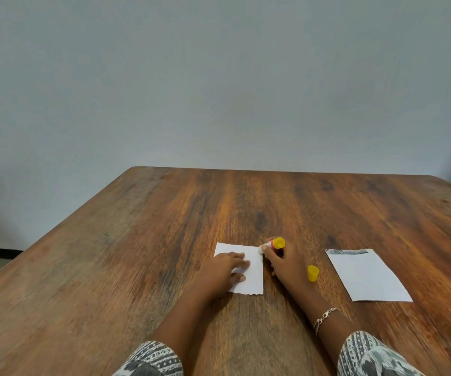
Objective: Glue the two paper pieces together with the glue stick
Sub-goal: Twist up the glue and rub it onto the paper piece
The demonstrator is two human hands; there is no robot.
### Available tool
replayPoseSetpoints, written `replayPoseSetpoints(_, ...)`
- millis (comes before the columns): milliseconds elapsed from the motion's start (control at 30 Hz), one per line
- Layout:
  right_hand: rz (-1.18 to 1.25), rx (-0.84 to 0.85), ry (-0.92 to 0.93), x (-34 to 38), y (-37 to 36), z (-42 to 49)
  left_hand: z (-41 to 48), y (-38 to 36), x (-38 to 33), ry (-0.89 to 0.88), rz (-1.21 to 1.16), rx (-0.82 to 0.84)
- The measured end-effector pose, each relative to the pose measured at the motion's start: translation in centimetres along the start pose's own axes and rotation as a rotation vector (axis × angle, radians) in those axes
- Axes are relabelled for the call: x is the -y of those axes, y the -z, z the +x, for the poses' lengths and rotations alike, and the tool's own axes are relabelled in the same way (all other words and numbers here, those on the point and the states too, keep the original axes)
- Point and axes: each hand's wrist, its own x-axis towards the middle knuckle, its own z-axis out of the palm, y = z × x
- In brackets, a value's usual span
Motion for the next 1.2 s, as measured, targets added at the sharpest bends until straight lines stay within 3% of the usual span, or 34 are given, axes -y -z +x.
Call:
replayPoseSetpoints(900, 0.083, 0.194, 0.062, 0.8, 3.0, -6.5, 0.2, -0.2, 0.4, -0.045, 0.049, 0.004)
replayPoseSetpoints(1200, 0.296, 0.211, -0.071, 0.6, 3.7, -7.5, 1.4, 1.3, 1.0, -0.120, 0.096, 0.033)
